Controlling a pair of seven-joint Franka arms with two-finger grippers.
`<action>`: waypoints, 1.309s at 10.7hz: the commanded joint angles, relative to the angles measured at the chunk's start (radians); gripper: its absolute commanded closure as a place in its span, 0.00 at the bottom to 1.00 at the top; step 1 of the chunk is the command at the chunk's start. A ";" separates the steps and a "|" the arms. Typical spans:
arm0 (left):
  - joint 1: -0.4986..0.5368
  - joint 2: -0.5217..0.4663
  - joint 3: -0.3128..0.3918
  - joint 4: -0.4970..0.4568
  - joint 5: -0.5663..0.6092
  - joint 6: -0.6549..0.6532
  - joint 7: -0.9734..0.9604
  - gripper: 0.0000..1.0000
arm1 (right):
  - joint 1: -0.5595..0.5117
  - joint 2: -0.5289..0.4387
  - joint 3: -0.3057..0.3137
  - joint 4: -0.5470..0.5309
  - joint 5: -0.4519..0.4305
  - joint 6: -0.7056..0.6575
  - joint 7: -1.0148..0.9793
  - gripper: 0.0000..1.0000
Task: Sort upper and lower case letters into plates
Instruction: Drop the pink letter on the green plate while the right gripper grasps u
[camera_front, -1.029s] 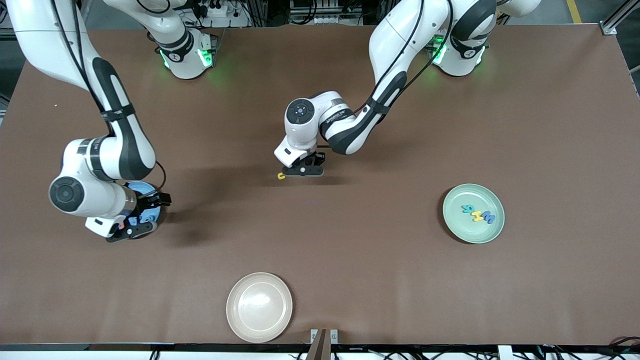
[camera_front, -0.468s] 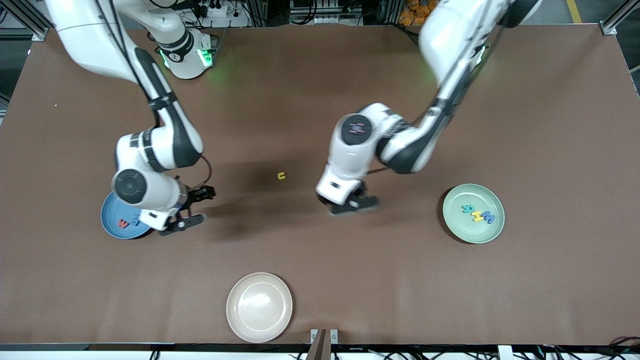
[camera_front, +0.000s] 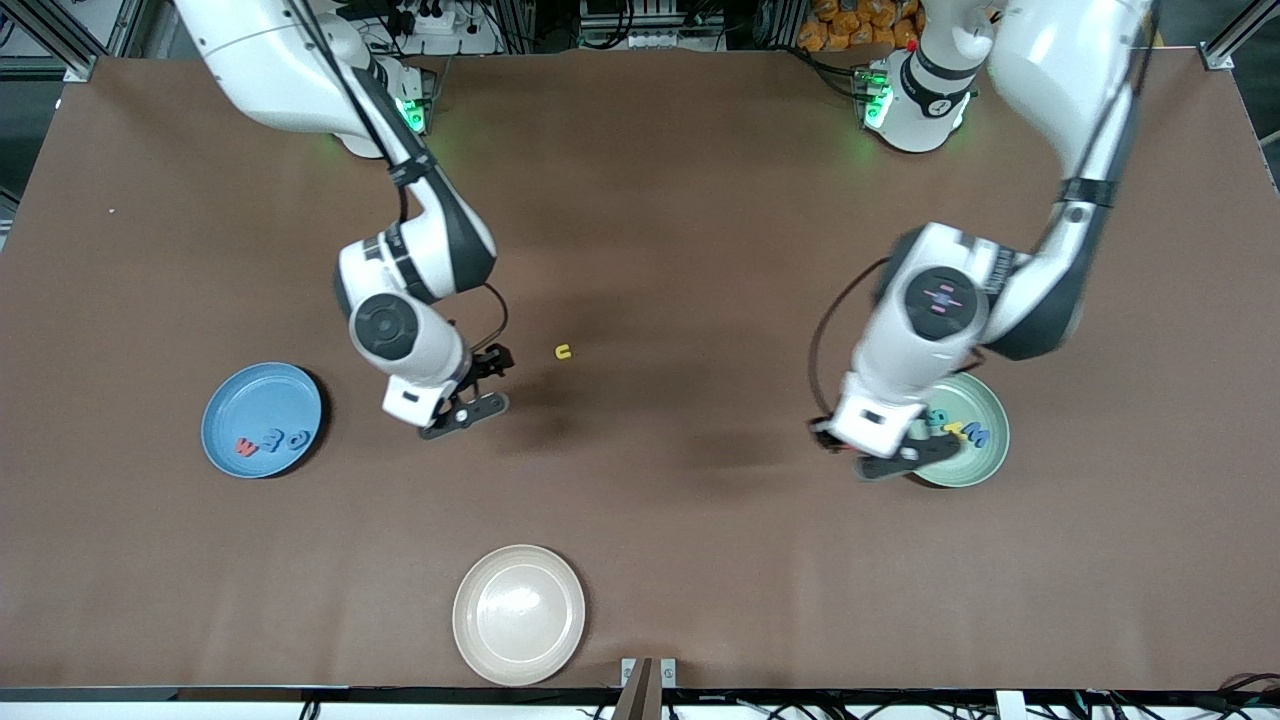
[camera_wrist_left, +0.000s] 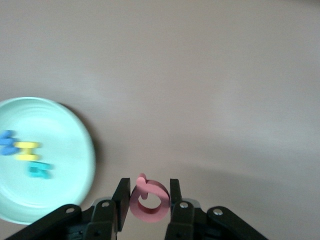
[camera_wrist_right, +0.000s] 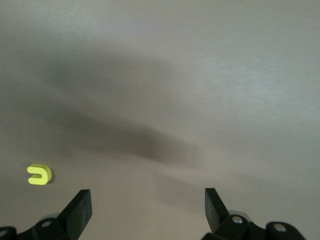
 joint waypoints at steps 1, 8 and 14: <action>0.081 -0.047 -0.004 -0.106 0.021 0.015 0.085 1.00 | 0.066 -0.029 -0.006 -0.098 0.015 0.101 0.094 0.00; 0.087 -0.040 0.091 -0.143 0.006 0.029 0.153 0.00 | 0.200 0.058 -0.007 -0.094 0.090 0.241 0.218 0.00; 0.073 -0.253 0.079 -0.010 -0.100 -0.185 0.326 0.00 | 0.217 0.098 -0.007 -0.081 0.090 0.272 0.218 0.00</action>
